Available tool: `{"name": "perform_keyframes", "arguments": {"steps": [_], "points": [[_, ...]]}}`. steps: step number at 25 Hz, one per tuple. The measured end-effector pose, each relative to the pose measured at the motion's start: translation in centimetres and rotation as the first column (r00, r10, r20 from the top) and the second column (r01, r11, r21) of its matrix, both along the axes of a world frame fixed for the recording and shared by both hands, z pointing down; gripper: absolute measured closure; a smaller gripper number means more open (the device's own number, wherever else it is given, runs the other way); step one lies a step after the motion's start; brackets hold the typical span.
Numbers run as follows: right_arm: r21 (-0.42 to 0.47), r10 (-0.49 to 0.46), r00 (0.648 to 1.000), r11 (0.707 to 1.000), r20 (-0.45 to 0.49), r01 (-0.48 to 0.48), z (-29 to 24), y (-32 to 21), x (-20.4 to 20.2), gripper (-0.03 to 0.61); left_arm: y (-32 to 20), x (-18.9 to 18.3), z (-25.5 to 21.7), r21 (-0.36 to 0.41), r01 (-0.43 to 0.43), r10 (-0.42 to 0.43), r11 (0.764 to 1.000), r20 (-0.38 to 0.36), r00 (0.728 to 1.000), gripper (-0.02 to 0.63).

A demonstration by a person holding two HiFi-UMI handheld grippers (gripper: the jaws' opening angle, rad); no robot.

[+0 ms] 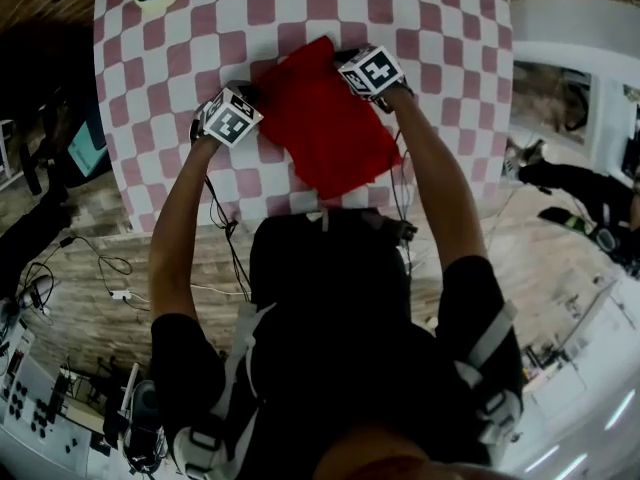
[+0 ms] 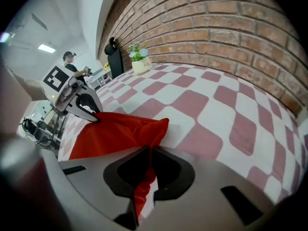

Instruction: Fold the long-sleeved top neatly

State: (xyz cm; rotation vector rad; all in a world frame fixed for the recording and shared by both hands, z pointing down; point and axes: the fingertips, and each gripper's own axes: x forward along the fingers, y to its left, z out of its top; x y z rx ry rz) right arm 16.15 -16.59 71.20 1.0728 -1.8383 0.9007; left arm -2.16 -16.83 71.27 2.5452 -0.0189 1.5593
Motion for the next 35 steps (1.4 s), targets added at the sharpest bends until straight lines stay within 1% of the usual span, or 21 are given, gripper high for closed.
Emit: {"name": "perform_keyframes", "arguments": {"steps": [3, 6, 10, 14, 18, 22, 24, 25, 27, 29, 31, 33, 35], "points": [[0.008, 0.077, 0.997, 0.997, 0.002, -0.077, -0.2, 0.8, 2.6, 0.552, -1.3, 2.6, 0.2, 0.033, -0.075, 0.074, 0.997, 0.021, 0.997, 0.571], [0.019, 0.141, 0.99, 0.99, -0.002, -0.141, -0.4, 1.6, 5.1, 0.552, -2.4, 5.4, 0.3, 0.071, -0.161, 0.158, 0.984, 0.044, 0.986, 0.571], [0.028, 0.227, 0.974, 0.973, 0.008, -0.228, -0.6, 2.6, 8.1, 0.552, -3.7, 9.2, 0.2, 0.102, -0.227, 0.223, 0.968, 0.049, 0.973, 0.571], [0.03, 0.308, 0.951, 0.95, 0.037, -0.31, -0.6, 3.4, 10.8, 0.552, -4.5, 12.6, 0.2, 0.116, -0.25, 0.247, 0.961, 0.042, 0.968, 0.571], [0.018, 0.361, 0.929, 0.931, 0.076, -0.363, -0.2, 3.9, 12.6, 0.552, -4.9, 14.8, 0.2, 0.119, -0.261, 0.259, 0.958, 0.039, 0.965, 0.571], [-0.008, 0.44, 0.883, 0.895, 0.163, -0.445, 0.2, 3.9, 13.3, 0.552, -5.1, 15.5, 0.3, 0.103, -0.254, 0.253, 0.962, 0.025, 0.967, 0.571], [-0.012, 0.459, 0.869, 0.885, 0.185, -0.465, 0.6, 4.0, 13.2, 0.552, -5.1, 15.5, 0.3, 0.095, -0.244, 0.243, 0.965, 0.02, 0.97, 0.571], [-0.007, 0.458, 0.871, 0.886, 0.18, -0.464, 0.7, 4.1, 13.2, 0.551, -5.0, 15.5, 0.4, 0.098, -0.244, 0.244, 0.965, 0.021, 0.97, 0.571], [0.019, 0.44, 0.886, 0.894, 0.145, -0.447, 0.5, 4.1, 13.5, 0.541, -5.0, 15.5, 0.4, 0.113, -0.255, 0.253, 0.96, 0.03, 0.967, 0.571], [0.057, 0.402, 0.91, 0.911, 0.099, -0.408, -0.2, 3.8, 14.2, 0.484, -4.9, 15.6, 0.4, 0.126, -0.269, 0.266, 0.955, 0.042, 0.963, 0.571], [0.088, 0.344, 0.936, 0.932, 0.079, -0.351, -1.2, 3.2, 14.8, 0.444, -5.0, 15.6, 0.4, 0.13, -0.282, 0.278, 0.951, 0.05, 0.959, 0.571], [0.108, 0.246, 0.966, 0.961, 0.077, -0.253, -2.2, 2.5, 14.7, 0.425, -5.0, 15.6, 0.4, 0.127, -0.289, 0.285, 0.949, 0.053, 0.957, 0.571], [0.098, 0.103, 0.994, 0.99, 0.035, -0.106, -2.6, 2.0, 14.4, 0.397, -4.9, 15.6, 0.4, 0.124, -0.294, 0.289, 0.948, 0.054, 0.956, 0.571]]}}
